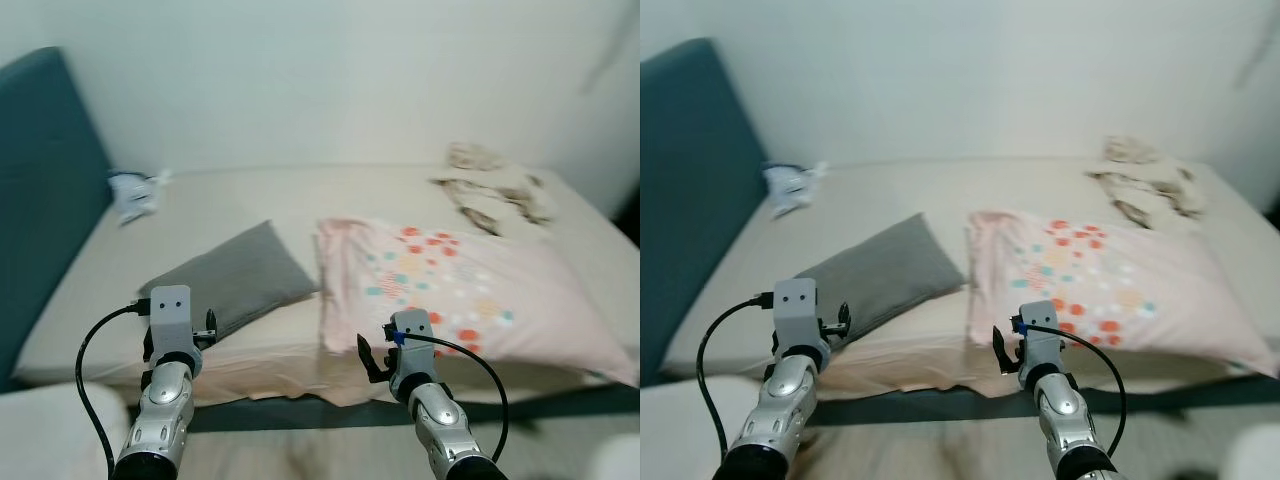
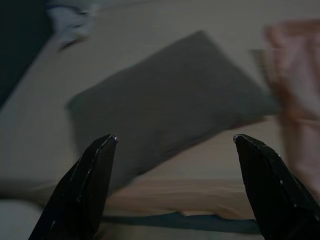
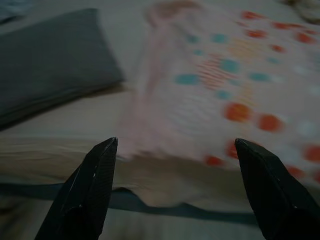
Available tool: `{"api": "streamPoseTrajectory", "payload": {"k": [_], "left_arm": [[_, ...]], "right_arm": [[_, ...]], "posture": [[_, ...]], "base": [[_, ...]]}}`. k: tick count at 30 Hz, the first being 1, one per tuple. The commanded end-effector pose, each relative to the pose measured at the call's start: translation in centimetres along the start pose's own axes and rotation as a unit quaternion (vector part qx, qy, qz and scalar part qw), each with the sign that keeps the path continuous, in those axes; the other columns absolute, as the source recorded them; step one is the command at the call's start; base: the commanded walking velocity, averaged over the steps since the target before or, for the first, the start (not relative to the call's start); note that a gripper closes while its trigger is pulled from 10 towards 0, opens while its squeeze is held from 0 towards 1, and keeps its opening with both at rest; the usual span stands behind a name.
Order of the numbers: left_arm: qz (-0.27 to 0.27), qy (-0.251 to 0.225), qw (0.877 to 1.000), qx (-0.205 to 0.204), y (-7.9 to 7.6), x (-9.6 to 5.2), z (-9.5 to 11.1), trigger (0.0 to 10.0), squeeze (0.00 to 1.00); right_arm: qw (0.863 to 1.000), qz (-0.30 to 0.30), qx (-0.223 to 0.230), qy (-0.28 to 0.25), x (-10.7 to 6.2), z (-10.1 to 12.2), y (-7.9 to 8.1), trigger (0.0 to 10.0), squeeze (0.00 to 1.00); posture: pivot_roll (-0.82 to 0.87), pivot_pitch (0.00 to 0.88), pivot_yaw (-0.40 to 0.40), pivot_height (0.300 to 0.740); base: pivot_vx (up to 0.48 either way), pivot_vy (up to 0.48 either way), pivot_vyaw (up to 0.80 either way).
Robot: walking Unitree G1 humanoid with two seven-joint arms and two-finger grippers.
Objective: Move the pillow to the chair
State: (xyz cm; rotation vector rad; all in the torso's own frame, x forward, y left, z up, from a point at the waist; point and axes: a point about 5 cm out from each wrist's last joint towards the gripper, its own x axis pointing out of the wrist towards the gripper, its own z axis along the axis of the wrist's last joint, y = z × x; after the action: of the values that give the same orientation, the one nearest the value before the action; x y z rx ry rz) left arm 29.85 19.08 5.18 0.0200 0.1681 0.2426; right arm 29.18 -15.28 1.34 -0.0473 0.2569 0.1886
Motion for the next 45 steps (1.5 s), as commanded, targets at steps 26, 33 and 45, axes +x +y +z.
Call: {"api": "streamPoseTrajectory", "payload": {"k": [26, 33, 45], "left_arm": [[0.004, 0.009, 1.0, -0.009, 0.04, -0.37, -0.42, 10.0, 0.0], [0.004, 0.006, 1.0, -0.01, 0.11, -0.39, -0.34, 10.0, 0.0], [0.002, 0.002, 1.0, -0.016, 0.07, -0.44, -0.33, 10.0, 0.0]], "right_arm": [[1.0, 0.005, -0.006, 0.023, -0.22, -0.81, 0.5, 10.0, 0.0], [1.0, 0.005, -0.007, 0.022, -0.19, -0.75, 0.54, 10.0, 0.0], [1.0, 0.009, -0.011, 0.023, -0.26, -0.88, 0.72, 10.0, 0.0]], "posture": [[0.03, 0.05, -0.015, 0.74], [0.03, 0.051, -0.016, 0.74], [0.03, 0.049, -0.014, 0.74]], "base": [[0.0, 0.0, -0.28], [0.0, 0.0, 0.0], [0.0, 0.0, 0.0]]}}
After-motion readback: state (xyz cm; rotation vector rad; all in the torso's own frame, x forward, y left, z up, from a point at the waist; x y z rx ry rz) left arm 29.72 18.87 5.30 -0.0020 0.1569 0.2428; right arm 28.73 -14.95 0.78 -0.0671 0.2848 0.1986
